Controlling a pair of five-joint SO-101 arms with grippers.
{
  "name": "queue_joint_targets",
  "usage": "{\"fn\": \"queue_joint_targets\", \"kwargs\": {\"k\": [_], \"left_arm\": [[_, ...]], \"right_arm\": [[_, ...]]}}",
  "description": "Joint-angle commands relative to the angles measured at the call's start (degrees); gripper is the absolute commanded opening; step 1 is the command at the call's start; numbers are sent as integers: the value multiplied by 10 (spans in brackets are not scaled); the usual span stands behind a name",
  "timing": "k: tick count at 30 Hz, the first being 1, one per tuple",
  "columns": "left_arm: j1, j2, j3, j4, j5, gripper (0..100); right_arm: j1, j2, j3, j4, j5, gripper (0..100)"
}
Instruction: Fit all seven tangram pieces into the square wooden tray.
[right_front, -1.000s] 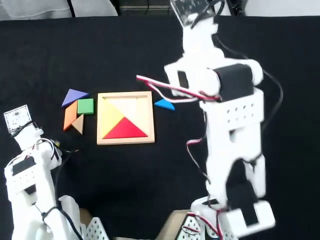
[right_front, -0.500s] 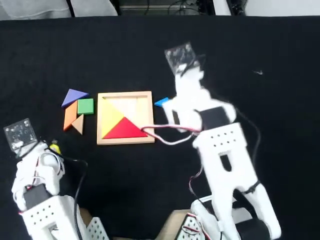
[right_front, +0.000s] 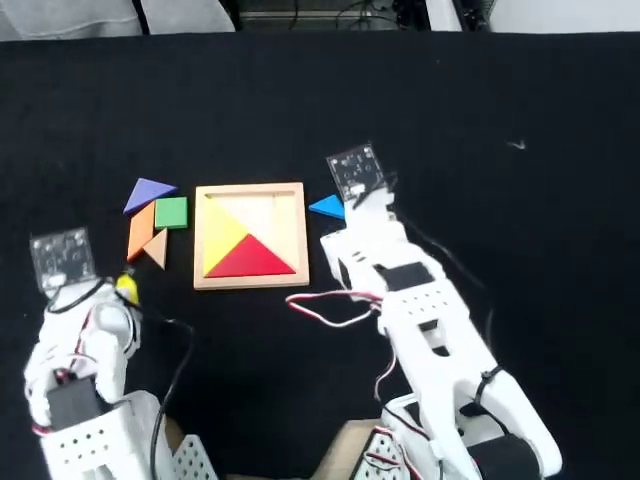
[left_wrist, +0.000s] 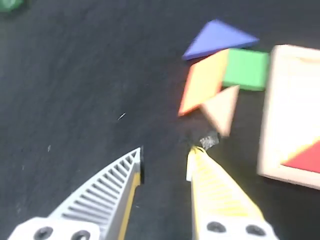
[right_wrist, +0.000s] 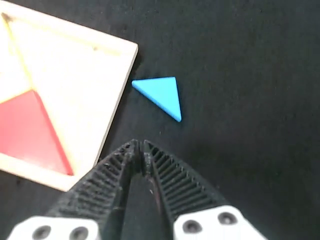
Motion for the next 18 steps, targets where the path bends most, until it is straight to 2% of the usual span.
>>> {"fn": "queue_joint_targets", "kwargs": {"k": [1,8,13,18], "left_arm": [[60,143,-213,27,-18,164],[74,507,-473,37,-18,164],[79,675,-592,33,-17,213],[124,814,-690,21,0,223]], "right_arm": [[8,-4,13,-56,6,11],[9,-1,14,-56,6,11],[9,-1,14,-56,6,11],[8,-1,13,-59,7,11]]}}
